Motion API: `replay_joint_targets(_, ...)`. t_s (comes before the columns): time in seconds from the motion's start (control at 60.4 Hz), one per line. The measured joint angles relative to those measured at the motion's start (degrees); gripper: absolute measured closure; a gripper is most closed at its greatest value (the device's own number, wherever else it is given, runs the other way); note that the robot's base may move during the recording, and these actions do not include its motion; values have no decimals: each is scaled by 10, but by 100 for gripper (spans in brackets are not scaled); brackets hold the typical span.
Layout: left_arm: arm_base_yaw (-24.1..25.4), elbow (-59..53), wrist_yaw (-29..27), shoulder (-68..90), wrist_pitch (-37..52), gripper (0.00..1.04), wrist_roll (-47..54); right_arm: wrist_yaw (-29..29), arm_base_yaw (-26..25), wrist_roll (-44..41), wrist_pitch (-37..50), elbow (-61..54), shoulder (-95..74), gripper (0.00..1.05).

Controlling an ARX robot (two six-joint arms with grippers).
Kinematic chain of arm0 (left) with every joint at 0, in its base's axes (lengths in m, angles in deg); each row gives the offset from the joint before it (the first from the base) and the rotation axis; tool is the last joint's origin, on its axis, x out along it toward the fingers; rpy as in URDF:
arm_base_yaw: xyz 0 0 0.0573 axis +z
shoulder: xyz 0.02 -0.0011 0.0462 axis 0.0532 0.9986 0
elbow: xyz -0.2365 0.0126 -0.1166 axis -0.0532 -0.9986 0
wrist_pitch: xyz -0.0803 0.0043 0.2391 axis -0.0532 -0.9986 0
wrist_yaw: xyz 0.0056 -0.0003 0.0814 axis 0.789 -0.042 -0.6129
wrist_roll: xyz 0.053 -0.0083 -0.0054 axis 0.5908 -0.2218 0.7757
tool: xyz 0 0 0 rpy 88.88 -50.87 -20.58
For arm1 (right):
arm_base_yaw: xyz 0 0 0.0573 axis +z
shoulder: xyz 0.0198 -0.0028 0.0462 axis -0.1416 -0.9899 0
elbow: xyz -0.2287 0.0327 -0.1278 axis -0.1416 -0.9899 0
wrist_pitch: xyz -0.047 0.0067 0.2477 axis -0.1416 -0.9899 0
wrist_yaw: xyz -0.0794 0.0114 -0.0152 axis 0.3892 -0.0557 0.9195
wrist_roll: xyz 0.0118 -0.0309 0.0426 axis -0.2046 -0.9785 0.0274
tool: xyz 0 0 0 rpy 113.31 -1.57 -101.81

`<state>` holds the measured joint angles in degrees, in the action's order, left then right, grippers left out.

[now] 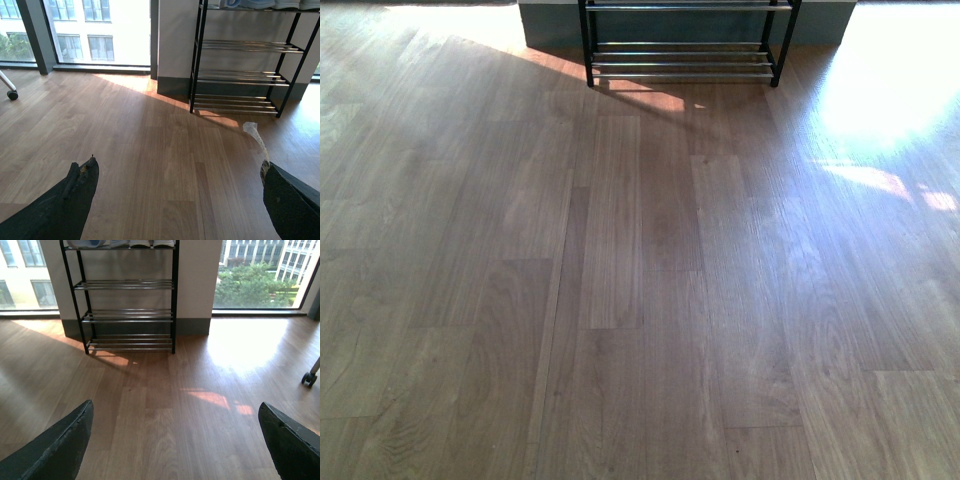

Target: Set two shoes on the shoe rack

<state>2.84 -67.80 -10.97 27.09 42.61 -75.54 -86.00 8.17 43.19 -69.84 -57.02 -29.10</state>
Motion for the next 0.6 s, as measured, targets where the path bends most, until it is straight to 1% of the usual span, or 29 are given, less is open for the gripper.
replay_joint_targets(0.596, 0, 0, 0, 0, 0, 9, 0, 0, 0, 0, 0, 0, 0, 9)
